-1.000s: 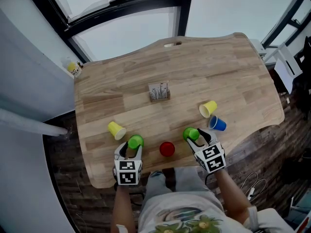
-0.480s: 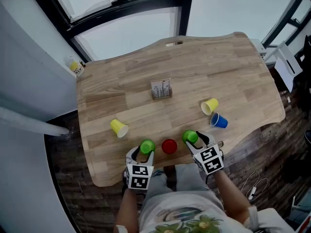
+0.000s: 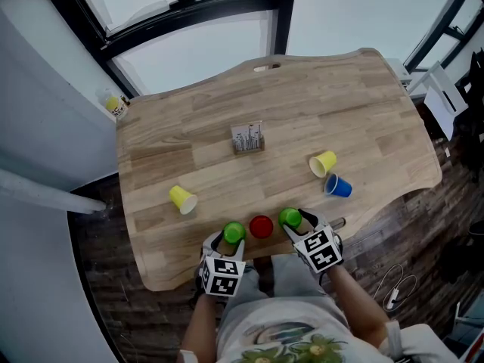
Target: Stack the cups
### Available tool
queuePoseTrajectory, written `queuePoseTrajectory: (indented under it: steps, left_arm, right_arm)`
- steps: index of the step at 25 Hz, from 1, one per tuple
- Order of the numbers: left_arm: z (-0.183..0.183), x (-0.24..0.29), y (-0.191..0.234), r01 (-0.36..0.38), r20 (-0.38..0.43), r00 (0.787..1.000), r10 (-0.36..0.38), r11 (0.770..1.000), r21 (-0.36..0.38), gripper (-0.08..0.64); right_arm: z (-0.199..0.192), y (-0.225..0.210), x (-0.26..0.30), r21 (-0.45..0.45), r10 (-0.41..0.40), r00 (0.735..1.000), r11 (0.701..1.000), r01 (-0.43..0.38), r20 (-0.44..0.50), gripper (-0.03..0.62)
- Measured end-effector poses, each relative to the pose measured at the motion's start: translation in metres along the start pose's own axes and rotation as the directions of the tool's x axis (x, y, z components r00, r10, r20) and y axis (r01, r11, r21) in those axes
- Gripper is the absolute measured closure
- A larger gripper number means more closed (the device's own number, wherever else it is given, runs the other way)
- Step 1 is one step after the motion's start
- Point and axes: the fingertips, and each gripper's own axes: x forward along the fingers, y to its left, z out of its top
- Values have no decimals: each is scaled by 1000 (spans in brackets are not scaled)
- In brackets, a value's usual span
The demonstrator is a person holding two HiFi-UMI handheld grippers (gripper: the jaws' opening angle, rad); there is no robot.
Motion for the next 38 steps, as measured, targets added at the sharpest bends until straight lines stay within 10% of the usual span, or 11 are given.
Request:
queuePoseTrajectory:
  steps: [38]
  left_arm:
    - [-2,12,-13,32,-16,999,-31,999,25,325]
  right_arm:
    - [-10,19,14,-66,59,997,996,-63,-55,355]
